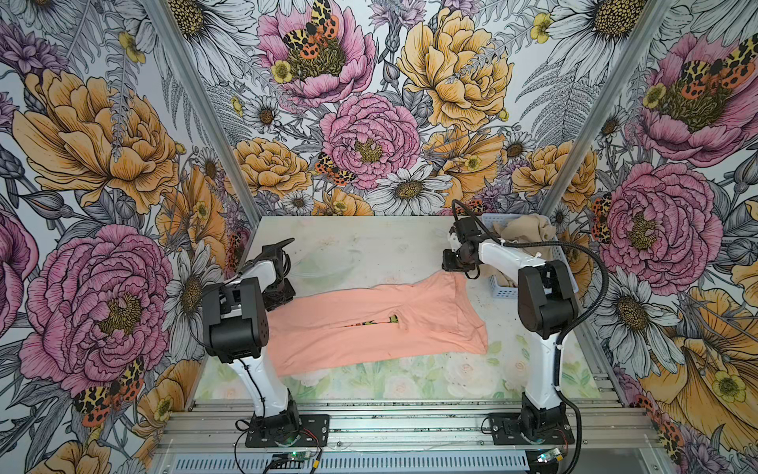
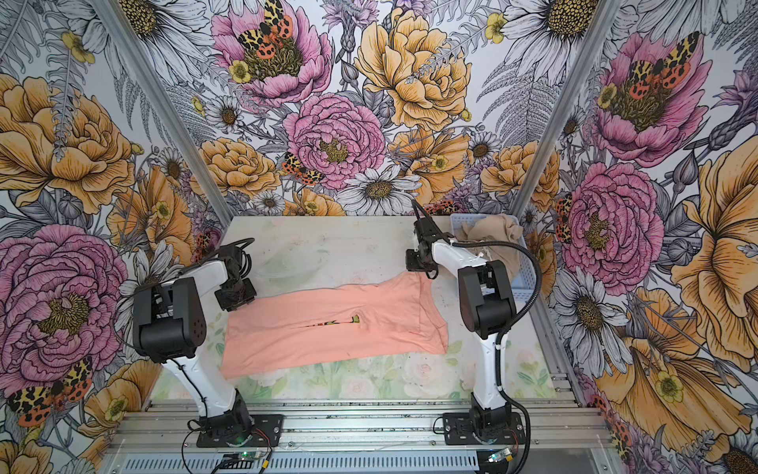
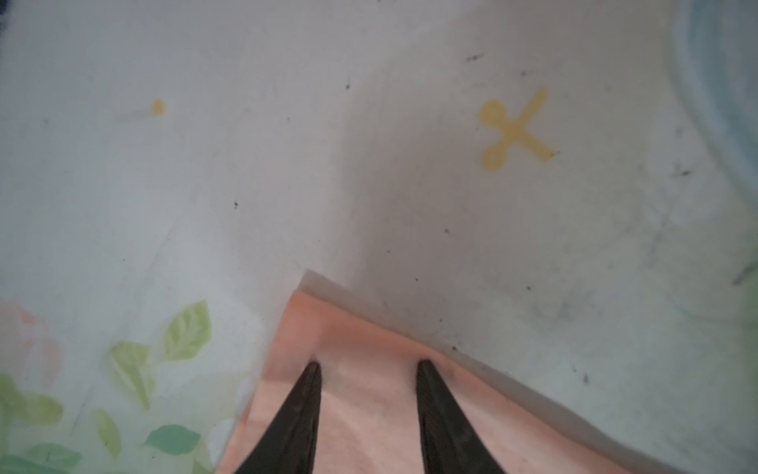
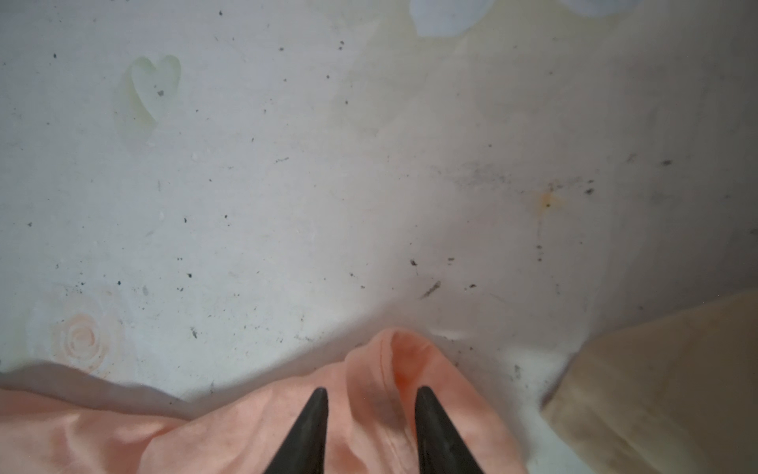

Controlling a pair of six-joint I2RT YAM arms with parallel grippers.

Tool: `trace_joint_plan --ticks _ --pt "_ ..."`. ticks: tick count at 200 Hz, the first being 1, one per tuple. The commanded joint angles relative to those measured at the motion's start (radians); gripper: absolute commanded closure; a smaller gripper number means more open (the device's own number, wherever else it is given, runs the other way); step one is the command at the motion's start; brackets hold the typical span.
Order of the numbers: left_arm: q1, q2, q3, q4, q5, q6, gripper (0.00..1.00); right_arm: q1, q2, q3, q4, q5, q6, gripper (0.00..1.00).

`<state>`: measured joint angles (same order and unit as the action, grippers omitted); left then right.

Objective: Fold and stack the mixed laundry pile

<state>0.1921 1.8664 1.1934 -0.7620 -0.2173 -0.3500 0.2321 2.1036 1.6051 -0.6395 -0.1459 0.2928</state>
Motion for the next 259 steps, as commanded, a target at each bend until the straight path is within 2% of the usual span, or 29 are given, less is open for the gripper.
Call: trace_joint_plan --ticks 1,49,84,110,127,167,259 --pt "0.036 0.056 -0.018 -0.02 -0.057 0.017 0.6 -0.01 0.024 0.029 0.001 0.001 -0.017 0.62" --pt "0.036 0.056 -0.017 -0.02 -0.054 0.018 0.6 -0.01 0.038 0.021 0.011 -0.041 -0.005 0.77" --pt "0.037 0.058 -0.015 -0.02 -0.051 0.019 0.6 -0.014 0.049 0.012 0.03 -0.08 0.013 0.79" --pt "0.039 0.058 -0.015 -0.019 -0.049 0.019 0.6 -0.018 0.052 0.01 0.038 -0.09 0.024 0.94" --pt "0.04 0.059 -0.015 -0.019 -0.048 0.017 0.6 -0.024 0.043 0.003 0.04 -0.072 0.024 1.0" --pt "0.043 0.06 -0.014 -0.02 -0.047 0.018 0.6 -0.052 0.008 -0.017 0.043 -0.01 0.023 1.0" --pt "0.048 0.063 -0.012 -0.02 -0.048 0.02 0.61 -0.086 -0.028 -0.052 0.044 0.049 0.041 1.0"
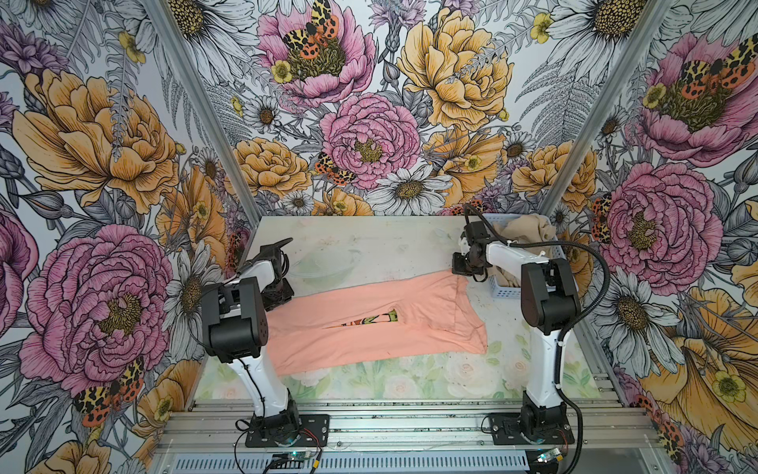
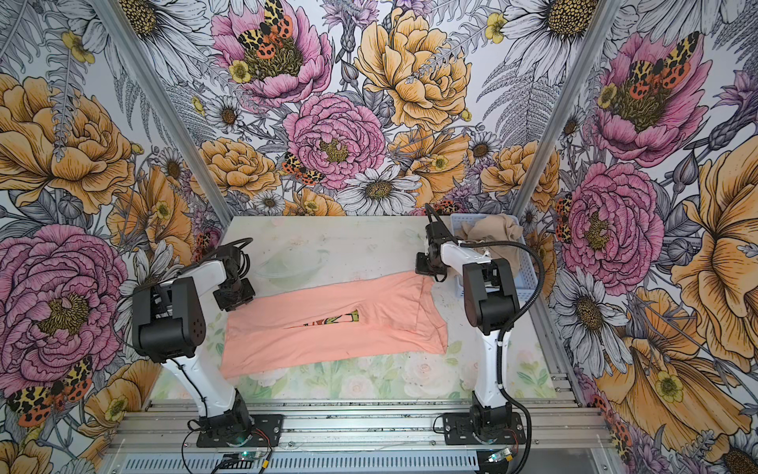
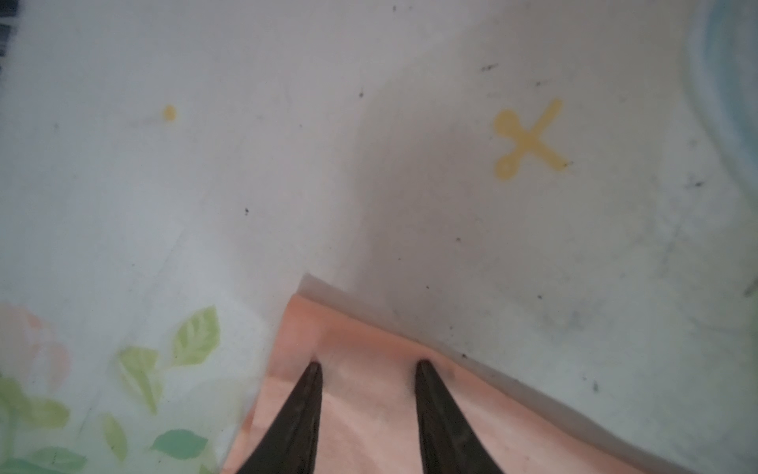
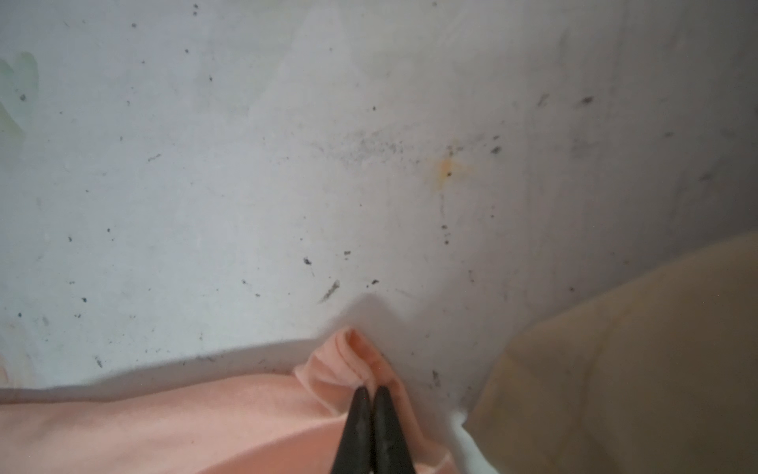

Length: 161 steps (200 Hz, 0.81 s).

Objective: Fold and stack the mixed laundry pile
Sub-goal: 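Pinch the far corner fabric with the right gripper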

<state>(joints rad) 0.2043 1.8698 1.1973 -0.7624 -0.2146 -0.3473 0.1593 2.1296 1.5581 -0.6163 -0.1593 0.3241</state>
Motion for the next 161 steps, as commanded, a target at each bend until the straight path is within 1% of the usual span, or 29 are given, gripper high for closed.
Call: trace_joint_plan --ticks 1,18,20,22,23,29,38,74,96,122,161 --pt "0.035 0.059 -0.016 -0.02 -0.051 0.018 0.61 -0.013 -0.054 -0.005 0.021 0.063 0.009 1.0" --pt "0.033 0.058 -0.017 -0.019 -0.049 0.018 0.61 -0.015 -0.059 -0.004 0.021 0.055 0.008 1.0" --pt "0.034 0.058 -0.017 -0.02 -0.049 0.018 0.61 -0.015 -0.059 -0.004 0.02 0.054 0.007 0.98" --pt "0.034 0.058 -0.018 -0.02 -0.049 0.018 0.61 -0.015 -0.06 -0.004 0.02 0.05 0.007 0.93" --pt "0.034 0.058 -0.018 -0.02 -0.049 0.018 0.61 -0.015 -0.06 -0.004 0.02 0.05 0.007 0.93" --pt "0.034 0.058 -0.018 -0.02 -0.048 0.017 0.61 -0.015 -0.063 -0.004 0.019 0.043 0.007 0.85" --pt "0.034 0.057 -0.018 -0.02 -0.048 0.018 0.61 -0.015 -0.071 -0.008 0.02 0.038 0.011 0.81" --pt "0.029 0.057 -0.019 -0.019 -0.048 0.014 0.61 -0.012 -0.118 -0.026 0.028 0.038 0.025 0.74" --pt "0.03 0.061 -0.012 -0.019 -0.048 0.016 0.61 -0.013 -0.108 -0.015 0.037 0.009 0.026 0.67" --pt "0.03 0.065 -0.01 -0.02 -0.045 0.015 0.61 -0.012 -0.064 0.016 0.043 -0.077 0.039 0.63" --pt "0.031 0.066 -0.008 -0.019 -0.043 0.017 0.61 -0.016 -0.008 0.031 0.069 -0.137 0.063 0.61"
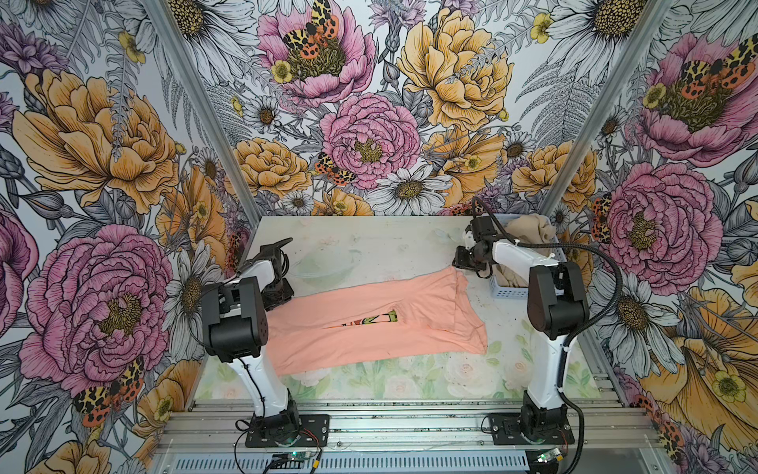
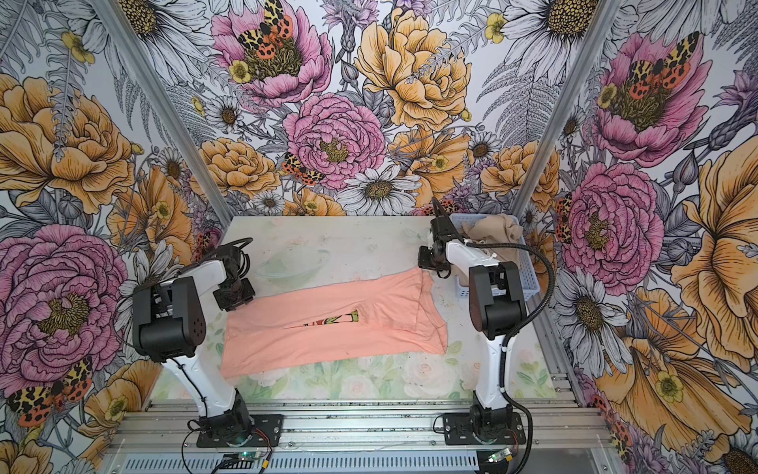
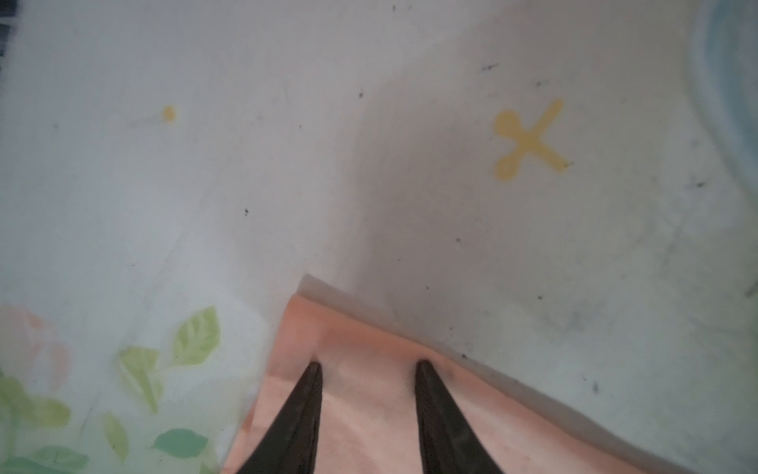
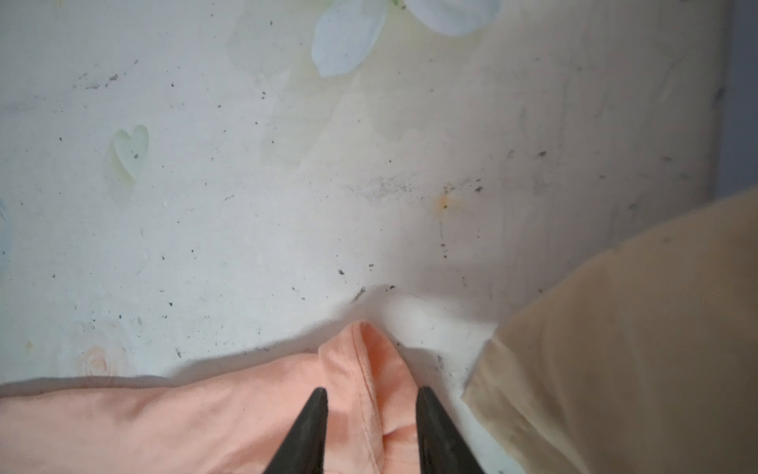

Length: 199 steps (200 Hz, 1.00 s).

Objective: Fold and stack the mixed laundry pile
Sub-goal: 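Pinch the far corner fabric with the right gripper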

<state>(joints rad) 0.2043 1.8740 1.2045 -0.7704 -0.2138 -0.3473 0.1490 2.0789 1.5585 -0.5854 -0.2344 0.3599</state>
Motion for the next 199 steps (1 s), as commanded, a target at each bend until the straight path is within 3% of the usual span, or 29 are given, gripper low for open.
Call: trace_joint_plan --ticks 1,63,119,199 --pt "0.031 0.062 -0.016 -0.011 -0.044 0.016 0.61 -0.007 0.043 0.032 0.039 -0.064 0.028 0.61" --pt "0.032 0.063 -0.015 -0.01 -0.043 0.018 0.61 -0.015 0.064 0.017 0.09 -0.097 0.073 0.73" --pt "0.033 0.063 -0.016 -0.01 -0.041 0.019 0.61 -0.025 0.065 0.008 0.103 -0.1 0.085 1.0" --pt "0.034 0.063 -0.016 -0.012 -0.039 0.02 0.61 -0.057 0.022 -0.021 0.102 -0.052 0.076 1.0"
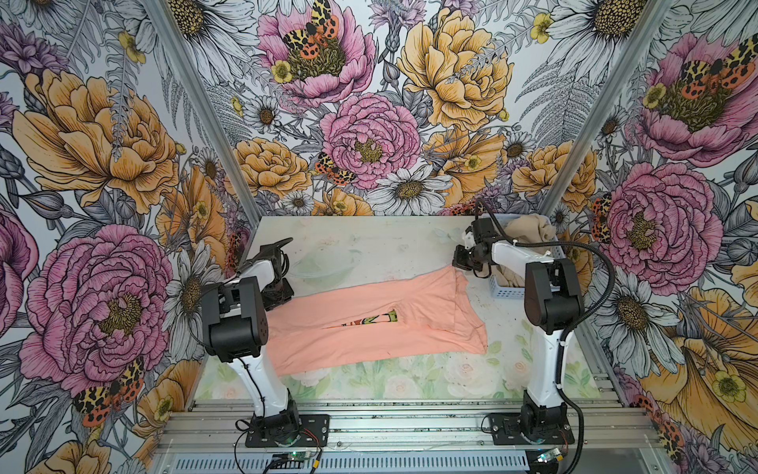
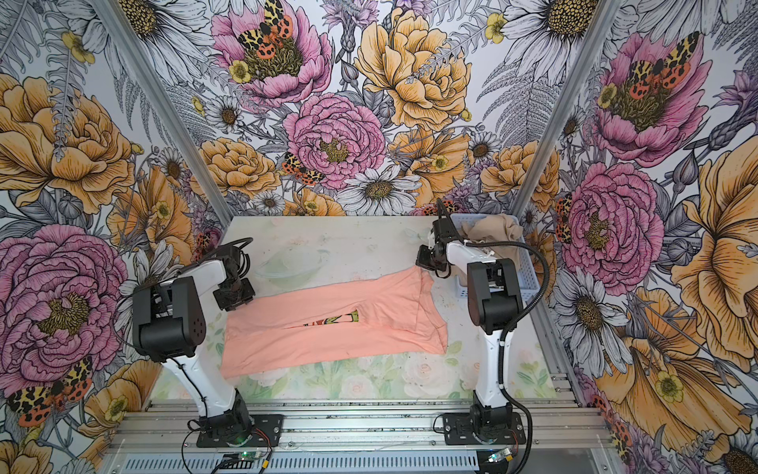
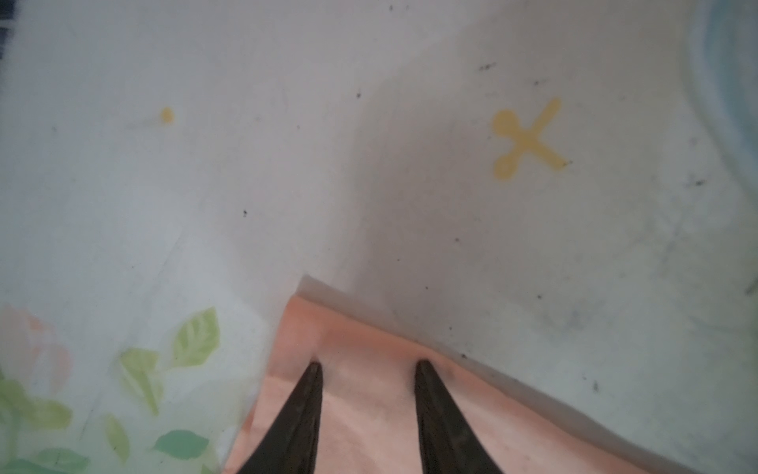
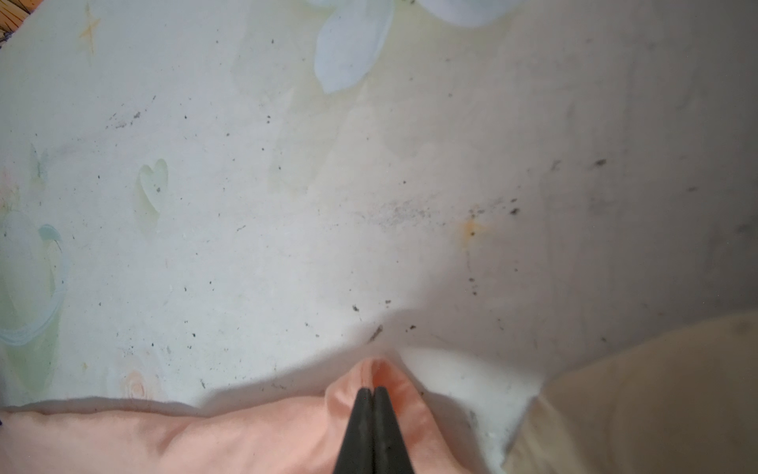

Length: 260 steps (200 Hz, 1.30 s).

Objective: Fold and stack the mixed laundry pile

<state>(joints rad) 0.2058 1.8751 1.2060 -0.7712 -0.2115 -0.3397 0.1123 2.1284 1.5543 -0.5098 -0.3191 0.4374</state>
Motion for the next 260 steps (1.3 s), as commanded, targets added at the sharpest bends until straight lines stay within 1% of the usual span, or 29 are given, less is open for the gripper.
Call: trace_joint_plan --ticks 1,49,72,136,180,212,260 --pt "0.033 0.062 -0.017 -0.011 -0.041 0.013 0.61 -0.02 -0.027 -0.016 0.026 0.032 -0.001 1.0" --pt "0.034 0.061 -0.019 -0.011 -0.043 0.013 0.61 -0.025 -0.019 -0.026 0.027 0.031 0.003 1.0" --pt "0.033 0.059 -0.019 -0.01 -0.046 0.014 0.61 -0.028 -0.03 -0.034 0.027 0.068 0.001 1.0" --pt "0.035 0.057 -0.02 -0.011 -0.048 0.016 0.62 -0.042 -0.05 -0.047 0.024 0.101 0.007 1.0" --pt "0.036 0.057 -0.023 -0.013 -0.049 0.016 0.63 -0.044 -0.094 -0.068 0.025 0.132 0.006 1.0" --pt "0.034 0.054 -0.025 -0.011 -0.048 0.016 0.63 -0.043 -0.106 -0.068 0.025 0.115 0.006 1.0" --pt "0.028 0.054 -0.023 -0.011 -0.041 0.014 0.63 -0.039 -0.07 -0.066 0.014 0.089 0.018 1.0"
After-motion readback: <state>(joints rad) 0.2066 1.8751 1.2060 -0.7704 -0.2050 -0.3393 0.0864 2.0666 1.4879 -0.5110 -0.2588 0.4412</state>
